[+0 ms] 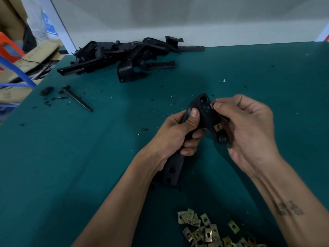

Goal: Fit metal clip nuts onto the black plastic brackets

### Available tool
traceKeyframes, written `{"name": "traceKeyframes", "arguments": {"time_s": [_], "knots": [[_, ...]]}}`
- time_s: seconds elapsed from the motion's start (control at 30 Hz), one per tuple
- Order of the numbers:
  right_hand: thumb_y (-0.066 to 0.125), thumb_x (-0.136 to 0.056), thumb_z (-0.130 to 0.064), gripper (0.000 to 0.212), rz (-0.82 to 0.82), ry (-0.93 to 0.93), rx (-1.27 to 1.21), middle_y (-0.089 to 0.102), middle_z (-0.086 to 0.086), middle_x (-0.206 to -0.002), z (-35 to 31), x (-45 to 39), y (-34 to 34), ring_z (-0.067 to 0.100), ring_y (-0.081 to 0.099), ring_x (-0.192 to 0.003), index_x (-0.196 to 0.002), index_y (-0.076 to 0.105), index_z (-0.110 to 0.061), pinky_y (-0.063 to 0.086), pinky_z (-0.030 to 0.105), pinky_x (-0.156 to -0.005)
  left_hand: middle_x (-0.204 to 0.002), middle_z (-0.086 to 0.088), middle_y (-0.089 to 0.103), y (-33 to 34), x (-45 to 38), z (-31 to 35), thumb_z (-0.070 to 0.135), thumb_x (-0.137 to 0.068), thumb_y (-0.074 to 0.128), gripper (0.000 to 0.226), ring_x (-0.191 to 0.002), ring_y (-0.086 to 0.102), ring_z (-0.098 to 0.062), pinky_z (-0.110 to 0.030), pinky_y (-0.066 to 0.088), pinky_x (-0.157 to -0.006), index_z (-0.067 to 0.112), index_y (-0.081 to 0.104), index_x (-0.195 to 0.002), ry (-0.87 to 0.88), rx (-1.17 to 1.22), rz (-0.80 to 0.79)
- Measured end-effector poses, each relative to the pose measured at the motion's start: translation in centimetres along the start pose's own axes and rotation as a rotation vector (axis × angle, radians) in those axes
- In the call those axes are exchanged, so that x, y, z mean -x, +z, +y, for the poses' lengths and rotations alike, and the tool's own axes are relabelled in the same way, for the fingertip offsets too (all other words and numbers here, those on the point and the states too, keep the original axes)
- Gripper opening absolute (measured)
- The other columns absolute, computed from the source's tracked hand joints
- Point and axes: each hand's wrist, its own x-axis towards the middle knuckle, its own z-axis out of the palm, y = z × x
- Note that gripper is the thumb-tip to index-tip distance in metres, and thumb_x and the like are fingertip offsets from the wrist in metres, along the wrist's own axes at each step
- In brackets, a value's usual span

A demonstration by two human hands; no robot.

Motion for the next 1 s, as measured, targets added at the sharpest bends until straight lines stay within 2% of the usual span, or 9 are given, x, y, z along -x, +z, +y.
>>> {"name": "traceKeyframes", "arguments": {"time_s": [0.17,0.33,0.47,0.53,0.63,0.73,0.77,0.87,1.0], "knots": [[0.056,-0.086,-0.012,0.011,-0.032,0.007,-0.106,0.06,0.015,-0.08,0.6,0.7,0.5,0.03,0.052,-0.08,-0.079,0.063,-0.007,0.041,0.042,-0.07,-0.064,0.001,0.041,0.1,0.1,0.0,0.043,-0.092,0.053,0.032,-0.045,0.028,-0.008,-0.016,0.026,-0.036,0.011,0.056,-0.094,0.038,0.003,0.012],[0.052,-0.082,-0.026,0.023,-0.14,0.045,-0.009,0.067,0.011,-0.089,0.5,0.8,0.2,0.025,0.06,-0.09,-0.085,0.069,-0.011,0.044,0.045,-0.084,-0.065,0.001,0.04,0.0,0.2,0.1,0.042,-0.093,0.053,0.035,-0.046,0.028,-0.008,-0.017,0.024,-0.037,0.009,0.053,-0.103,0.044,0.023,0.034],[0.049,-0.093,-0.031,0.037,-0.202,0.035,-0.075,0.069,0.016,-0.105,0.7,0.7,-0.1,0.035,0.061,-0.103,-0.106,0.066,-0.002,0.046,0.054,-0.099,-0.065,0.001,0.041,0.5,0.0,0.3,0.045,-0.093,0.052,0.039,-0.046,0.031,-0.008,-0.019,0.026,-0.038,0.008,0.053,-0.105,0.099,0.124,0.11],[0.05,-0.102,-0.033,0.041,-0.156,0.042,-0.06,0.07,0.026,-0.108,1.0,1.3,0.3,0.043,0.064,-0.098,-0.114,0.06,0.005,0.049,0.06,-0.092,-0.066,0.0,0.046,1.0,-0.1,0.6,0.052,-0.093,0.048,0.043,-0.049,0.04,-0.01,-0.021,0.035,-0.042,0.009,0.054,-0.094,0.163,0.186,0.216],[0.062,-0.097,-0.04,0.028,-0.164,0.047,0.352,0.076,0.011,-0.089,1.2,3.1,0.2,0.027,0.069,-0.078,-0.095,0.07,-0.013,0.051,0.048,-0.067,-0.073,-0.008,0.065,2.0,0.0,1.1,0.066,-0.093,0.039,0.06,-0.062,0.062,-0.019,-0.029,0.054,-0.059,0.011,0.059,-0.08,0.221,0.194,0.457],[0.067,-0.095,-0.031,0.015,-0.335,0.08,0.578,0.072,0.008,-0.077,1.0,6.1,-1.4,0.022,0.072,-0.063,-0.092,0.069,-0.017,0.052,0.042,-0.053,-0.081,-0.008,0.075,4.0,0.3,0.9,0.063,-0.101,0.029,0.067,-0.082,0.074,-0.023,-0.035,0.058,-0.074,0.007,0.065,-0.095,0.327,0.052,0.644],[0.064,-0.099,-0.022,0.007,-0.337,0.066,0.544,0.072,0.006,-0.077,0.6,7.2,-2.1,0.022,0.071,-0.059,-0.095,0.068,-0.018,0.05,0.035,-0.05,-0.084,-0.007,0.076,5.2,0.4,0.7,0.06,-0.103,0.027,0.065,-0.085,0.075,-0.025,-0.035,0.058,-0.074,0.007,0.064,-0.102,0.34,0.037,0.634],[0.055,-0.103,-0.005,0.012,-0.162,0.003,0.361,0.065,0.009,-0.068,-1.3,10.2,-5.4,0.022,0.066,-0.05,-0.101,0.066,-0.008,0.048,0.027,-0.049,-0.097,-0.006,0.076,10.4,0.7,-0.9,0.043,-0.109,0.031,0.045,-0.083,0.075,-0.026,-0.035,0.059,-0.063,0.005,0.05,-0.12,0.296,-0.017,0.453],[0.046,-0.1,0.01,0.024,0.211,-0.026,0.03,0.065,0.008,-0.068,-4.3,15.9,-12.6,0.016,0.059,-0.057,-0.095,0.067,-0.002,0.048,0.021,-0.052,-0.091,-0.001,0.075,19.9,3.0,-6.1,0.032,-0.102,0.047,0.022,-0.061,0.067,-0.029,-0.032,0.047,-0.041,0.013,0.057,-0.107,0.148,-0.425,0.02]]}}
